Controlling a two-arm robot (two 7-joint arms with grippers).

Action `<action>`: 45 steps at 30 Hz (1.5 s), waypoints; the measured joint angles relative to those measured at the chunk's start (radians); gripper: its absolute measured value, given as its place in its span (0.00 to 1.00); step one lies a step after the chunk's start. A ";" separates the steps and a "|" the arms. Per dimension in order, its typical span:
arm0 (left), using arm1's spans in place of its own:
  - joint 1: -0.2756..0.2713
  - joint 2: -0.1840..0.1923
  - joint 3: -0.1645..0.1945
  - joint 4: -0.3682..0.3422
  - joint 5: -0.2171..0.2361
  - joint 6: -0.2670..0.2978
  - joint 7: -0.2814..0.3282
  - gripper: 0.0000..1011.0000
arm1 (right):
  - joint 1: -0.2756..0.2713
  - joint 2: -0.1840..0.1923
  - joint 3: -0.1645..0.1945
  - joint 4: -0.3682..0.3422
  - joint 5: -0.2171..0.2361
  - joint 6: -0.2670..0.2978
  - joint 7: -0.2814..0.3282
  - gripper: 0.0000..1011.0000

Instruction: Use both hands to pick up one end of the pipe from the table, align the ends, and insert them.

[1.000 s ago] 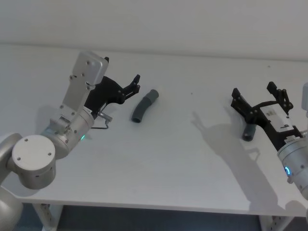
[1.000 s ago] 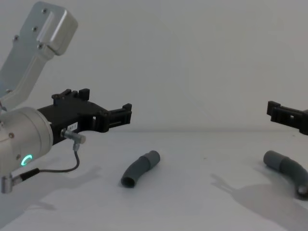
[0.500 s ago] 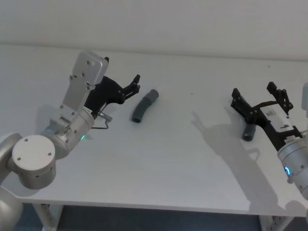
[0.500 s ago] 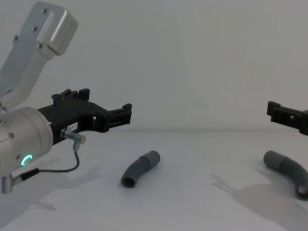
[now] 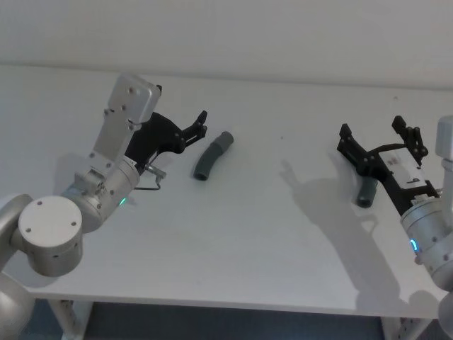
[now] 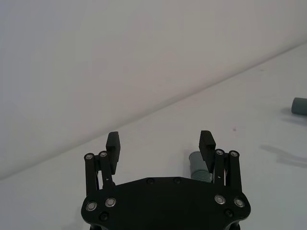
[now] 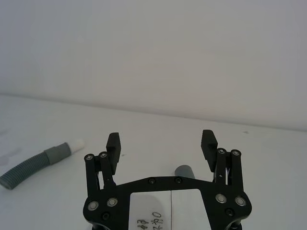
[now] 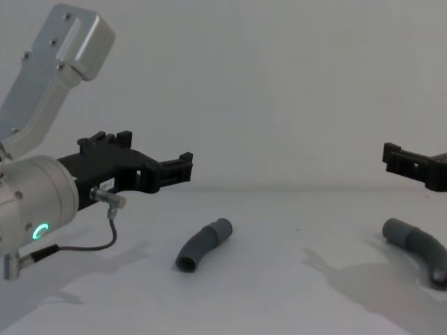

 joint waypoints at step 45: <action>-0.229 -0.054 0.032 0.126 -0.118 0.505 -0.215 0.99 | 0.023 -0.033 -0.014 0.022 -0.041 0.009 -0.042 0.99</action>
